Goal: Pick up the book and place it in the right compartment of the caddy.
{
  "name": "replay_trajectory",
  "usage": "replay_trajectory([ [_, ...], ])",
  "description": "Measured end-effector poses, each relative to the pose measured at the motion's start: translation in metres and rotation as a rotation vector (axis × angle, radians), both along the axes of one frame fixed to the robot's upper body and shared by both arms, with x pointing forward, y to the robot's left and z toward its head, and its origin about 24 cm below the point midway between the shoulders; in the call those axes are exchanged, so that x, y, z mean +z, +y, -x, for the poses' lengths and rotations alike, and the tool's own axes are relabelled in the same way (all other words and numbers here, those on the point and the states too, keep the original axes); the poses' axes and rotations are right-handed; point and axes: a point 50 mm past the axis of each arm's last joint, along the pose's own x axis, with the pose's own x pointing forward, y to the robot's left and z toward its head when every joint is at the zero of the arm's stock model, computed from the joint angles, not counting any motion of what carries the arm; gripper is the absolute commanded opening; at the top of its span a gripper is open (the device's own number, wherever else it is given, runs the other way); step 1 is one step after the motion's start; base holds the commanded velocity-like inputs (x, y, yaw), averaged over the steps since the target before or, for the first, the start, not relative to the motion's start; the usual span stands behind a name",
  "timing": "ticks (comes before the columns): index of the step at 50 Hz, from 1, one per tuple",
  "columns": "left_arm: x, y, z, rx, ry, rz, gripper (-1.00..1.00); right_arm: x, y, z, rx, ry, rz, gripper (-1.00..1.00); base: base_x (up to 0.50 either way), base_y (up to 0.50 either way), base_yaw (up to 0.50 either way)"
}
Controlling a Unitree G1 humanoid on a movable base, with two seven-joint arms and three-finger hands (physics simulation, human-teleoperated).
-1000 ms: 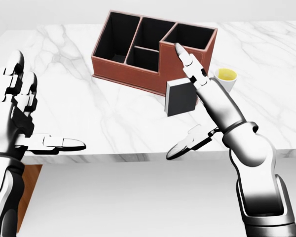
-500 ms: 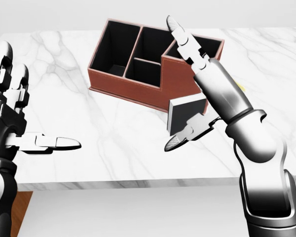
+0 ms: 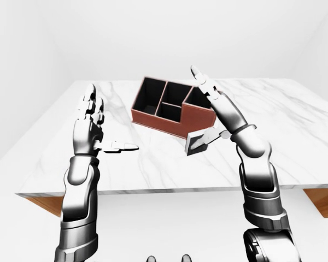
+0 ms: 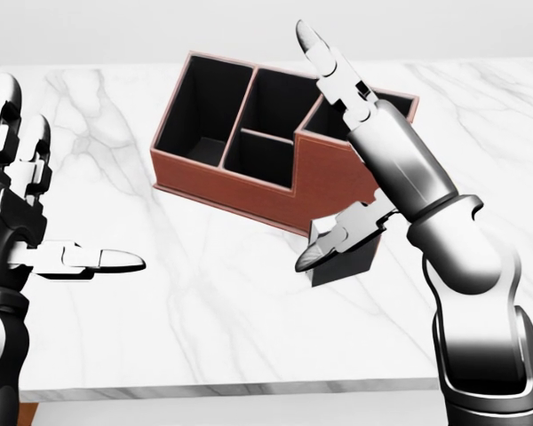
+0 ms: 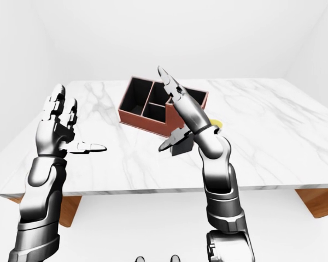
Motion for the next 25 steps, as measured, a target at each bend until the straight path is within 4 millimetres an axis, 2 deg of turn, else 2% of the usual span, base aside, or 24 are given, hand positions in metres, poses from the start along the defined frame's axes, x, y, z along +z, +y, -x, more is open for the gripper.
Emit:
replay_trajectory([
  [25, -0.0066, -0.0023, -0.0013, -0.006, 0.028, -0.006, 1.0, 0.0001, -0.0043, 0.0009, -0.01, 0.0, 0.004, 1.0, 0.29, 0.0, 0.0],
])
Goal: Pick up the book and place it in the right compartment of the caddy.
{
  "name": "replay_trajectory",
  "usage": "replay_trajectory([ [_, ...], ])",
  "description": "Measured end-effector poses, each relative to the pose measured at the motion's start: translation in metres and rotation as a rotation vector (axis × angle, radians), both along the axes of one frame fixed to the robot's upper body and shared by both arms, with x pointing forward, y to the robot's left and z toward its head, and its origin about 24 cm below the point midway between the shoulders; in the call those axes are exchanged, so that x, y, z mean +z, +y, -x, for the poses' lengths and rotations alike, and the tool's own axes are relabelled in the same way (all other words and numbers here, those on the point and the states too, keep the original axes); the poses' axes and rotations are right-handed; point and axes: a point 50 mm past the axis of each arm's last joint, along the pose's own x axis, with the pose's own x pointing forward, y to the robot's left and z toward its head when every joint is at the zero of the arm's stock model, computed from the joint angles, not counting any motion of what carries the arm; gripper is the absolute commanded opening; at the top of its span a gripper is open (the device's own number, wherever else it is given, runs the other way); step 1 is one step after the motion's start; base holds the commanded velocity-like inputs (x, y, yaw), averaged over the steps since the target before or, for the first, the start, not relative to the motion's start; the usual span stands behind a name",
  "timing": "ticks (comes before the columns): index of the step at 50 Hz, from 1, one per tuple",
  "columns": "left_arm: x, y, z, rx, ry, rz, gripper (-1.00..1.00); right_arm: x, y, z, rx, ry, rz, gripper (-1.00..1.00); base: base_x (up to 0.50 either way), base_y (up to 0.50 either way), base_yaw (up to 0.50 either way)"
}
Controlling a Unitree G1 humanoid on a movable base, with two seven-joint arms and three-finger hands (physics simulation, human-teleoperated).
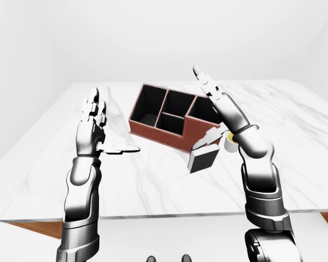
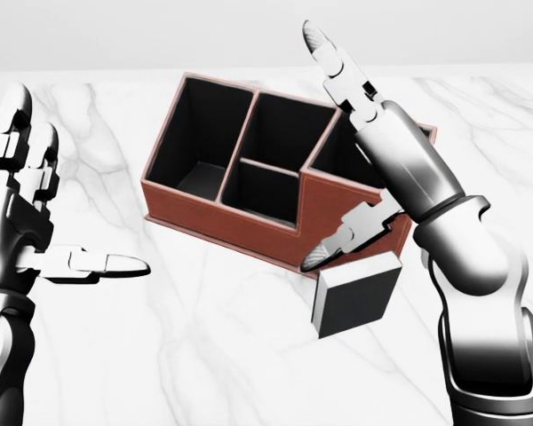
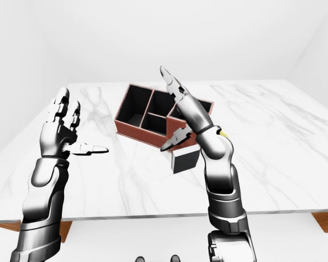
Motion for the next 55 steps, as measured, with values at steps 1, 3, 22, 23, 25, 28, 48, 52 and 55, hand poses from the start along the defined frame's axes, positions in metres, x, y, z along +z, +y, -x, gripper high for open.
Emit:
replay_trajectory([
  [1, 0.0, 0.0, 0.0, 0.0, 0.001, 0.0, 1.0, 0.0, 0.0, 0.0, 0.0, 0.0, 0.0, 1.0, 0.29, 0.0, 0.0],
  [3, -0.001, 0.0, 0.0, 0.0, 0.003, 0.0, 1.0, 0.0, -0.001, 0.0, -0.001, 0.0, 0.0, 1.0, 0.29, 0.0, 0.0],
  [22, -0.005, 0.001, -0.001, 0.006, 0.021, 0.002, 1.0, -0.001, -0.002, 0.001, -0.002, 0.003, 0.003, 1.0, 0.29, 0.0, 0.0],
  [23, -0.005, 0.001, -0.001, 0.006, 0.022, 0.003, 1.0, -0.001, -0.002, 0.001, -0.002, 0.003, 0.003, 1.0, 0.29, 0.0, 0.0],
  [25, -0.005, 0.001, -0.001, 0.006, 0.022, 0.004, 1.0, -0.001, -0.001, 0.001, -0.001, 0.004, 0.003, 1.0, 0.29, 0.0, 0.0],
  [28, -0.006, 0.001, -0.001, 0.007, 0.023, 0.004, 1.0, -0.002, -0.001, 0.001, -0.001, 0.006, 0.005, 1.0, 0.29, 0.0, 0.0],
  [48, -0.006, 0.002, -0.001, 0.01, 0.025, 0.008, 1.0, -0.009, 0.008, 0.015, 0.013, -0.019, 0.108, 1.0, 0.01, 0.0, 0.0],
  [52, -0.006, 0.002, -0.001, 0.01, 0.026, 0.007, 1.0, -0.011, 0.013, 0.024, 0.03, -0.04, 0.162, 1.0, 0.0, 0.0, 0.0],
  [55, -0.006, 0.002, -0.001, 0.011, 0.027, 0.006, 1.0, -0.012, 0.018, 0.03, 0.045, -0.053, 0.202, 1.0, 0.0, 0.0, 0.0],
])
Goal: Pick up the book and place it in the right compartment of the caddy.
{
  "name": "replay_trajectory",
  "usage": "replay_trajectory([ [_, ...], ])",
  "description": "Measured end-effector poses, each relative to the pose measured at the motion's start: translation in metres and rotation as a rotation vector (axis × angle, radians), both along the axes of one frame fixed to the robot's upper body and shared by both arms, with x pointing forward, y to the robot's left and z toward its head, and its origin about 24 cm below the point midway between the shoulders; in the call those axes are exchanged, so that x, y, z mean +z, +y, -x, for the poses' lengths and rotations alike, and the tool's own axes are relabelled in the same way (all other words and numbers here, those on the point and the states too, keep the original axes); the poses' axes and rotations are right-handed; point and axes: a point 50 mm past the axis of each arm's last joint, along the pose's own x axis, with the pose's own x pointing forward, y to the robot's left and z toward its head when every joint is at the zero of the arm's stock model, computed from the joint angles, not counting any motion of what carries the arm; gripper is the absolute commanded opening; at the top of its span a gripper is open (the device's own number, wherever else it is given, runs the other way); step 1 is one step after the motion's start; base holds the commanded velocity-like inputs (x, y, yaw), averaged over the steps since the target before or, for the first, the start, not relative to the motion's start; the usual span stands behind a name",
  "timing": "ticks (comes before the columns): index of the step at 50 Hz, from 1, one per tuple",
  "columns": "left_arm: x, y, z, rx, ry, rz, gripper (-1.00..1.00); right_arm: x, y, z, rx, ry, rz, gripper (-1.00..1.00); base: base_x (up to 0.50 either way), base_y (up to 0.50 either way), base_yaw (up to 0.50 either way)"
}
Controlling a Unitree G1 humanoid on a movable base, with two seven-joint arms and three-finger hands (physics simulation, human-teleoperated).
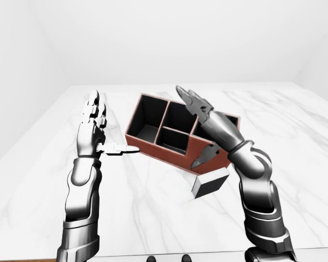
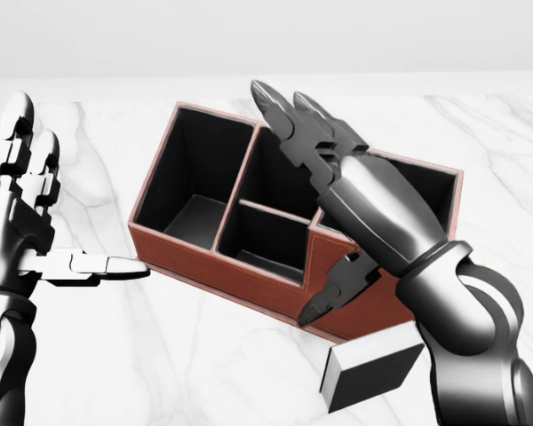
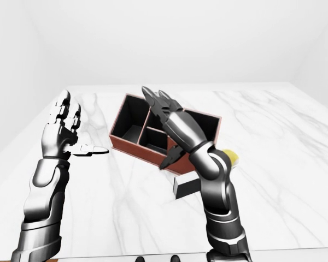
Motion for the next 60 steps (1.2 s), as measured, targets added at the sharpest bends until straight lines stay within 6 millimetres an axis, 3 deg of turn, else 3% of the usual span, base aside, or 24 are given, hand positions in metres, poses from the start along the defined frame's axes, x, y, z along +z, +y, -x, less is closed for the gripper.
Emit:
replay_trajectory([
  [3, 0.0, 0.0, 0.0, 0.001, 0.001, 0.0, 1.0, -0.003, 0.004, 0.007, 0.015, -0.01, 0.044, 1.0, 0.0, 0.0, 0.0],
  [5, 0.0, 0.0, 0.0, 0.001, 0.002, 0.0, 1.0, -0.005, 0.007, 0.012, 0.026, -0.015, 0.075, 0.84, 0.0, 0.0, 0.0],
  [13, 0.0, 0.0, 0.0, -0.003, 0.002, 0.001, 1.0, -0.022, 0.015, 0.032, 0.045, 0.03, 0.189, 0.77, 0.0, 0.0, 0.0],
  [32, 0.006, 0.0, 0.002, -0.004, -0.029, 0.036, 1.0, -0.059, 0.017, 0.056, -0.024, 0.161, 0.316, 0.77, 0.0, 0.0, 0.0],
  [47, 0.013, 0.003, 0.001, 0.01, -0.058, 0.068, 1.0, -0.089, 0.016, 0.058, -0.066, 0.278, 0.425, 0.75, 0.0, 0.0, 0.0],
  [51, 0.015, 0.004, 0.001, 0.013, -0.065, 0.075, 1.0, -0.095, 0.017, 0.057, -0.074, 0.298, 0.45, 0.7, 0.0, 0.0, 0.0],
  [52, 0.015, 0.004, 0.001, 0.013, -0.067, 0.077, 1.0, -0.096, 0.017, 0.056, -0.075, 0.302, 0.456, 0.6, 0.0, 0.0, 0.0],
  [60, 0.018, 0.005, 0.0, 0.017, -0.075, 0.088, 1.0, -0.103, 0.016, 0.053, -0.088, 0.327, 0.491, 0.59, 0.0, 0.0, 0.0],
])
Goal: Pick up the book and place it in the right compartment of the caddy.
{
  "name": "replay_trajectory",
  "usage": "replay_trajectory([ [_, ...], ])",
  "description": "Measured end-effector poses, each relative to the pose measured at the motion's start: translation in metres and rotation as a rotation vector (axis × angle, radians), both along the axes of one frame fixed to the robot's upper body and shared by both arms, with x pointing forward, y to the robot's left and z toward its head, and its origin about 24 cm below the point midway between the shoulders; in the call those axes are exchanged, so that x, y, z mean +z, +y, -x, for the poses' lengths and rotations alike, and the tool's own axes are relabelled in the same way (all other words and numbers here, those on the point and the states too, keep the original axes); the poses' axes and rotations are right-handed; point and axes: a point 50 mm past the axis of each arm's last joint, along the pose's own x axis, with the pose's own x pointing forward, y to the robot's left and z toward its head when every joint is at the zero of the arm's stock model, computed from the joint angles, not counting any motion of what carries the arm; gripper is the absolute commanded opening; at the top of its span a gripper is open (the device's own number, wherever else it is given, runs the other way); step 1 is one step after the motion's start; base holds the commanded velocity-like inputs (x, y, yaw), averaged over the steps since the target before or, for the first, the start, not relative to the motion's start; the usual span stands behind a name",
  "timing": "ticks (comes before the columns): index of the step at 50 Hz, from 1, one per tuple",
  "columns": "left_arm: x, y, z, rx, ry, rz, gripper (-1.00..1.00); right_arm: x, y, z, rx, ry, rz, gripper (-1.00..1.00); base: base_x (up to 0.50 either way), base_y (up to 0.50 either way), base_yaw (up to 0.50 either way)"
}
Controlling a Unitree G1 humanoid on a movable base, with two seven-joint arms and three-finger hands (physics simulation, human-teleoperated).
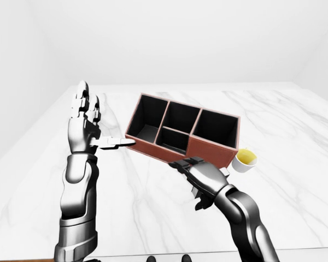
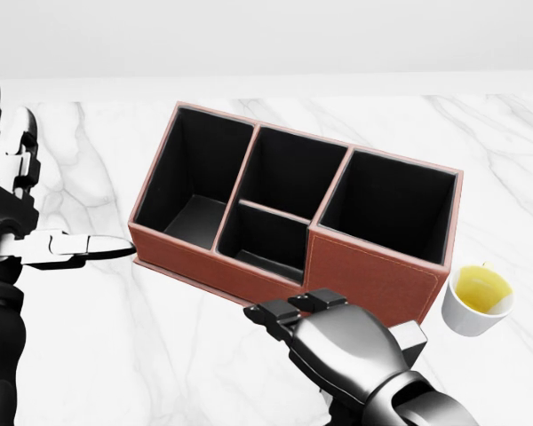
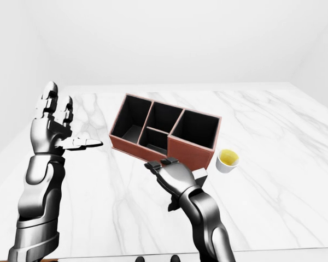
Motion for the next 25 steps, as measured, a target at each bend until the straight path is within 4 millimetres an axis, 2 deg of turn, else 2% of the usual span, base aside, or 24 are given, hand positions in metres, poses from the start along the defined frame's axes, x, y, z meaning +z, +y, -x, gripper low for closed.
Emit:
replay_trajectory([
  [25, 0.0, 0.0, 0.0, -0.004, -0.002, 0.003, 1.0, -0.01, -0.013, -0.007, -0.062, 0.031, 0.072, 0.59, 0.0, 0.0, 0.0],
])
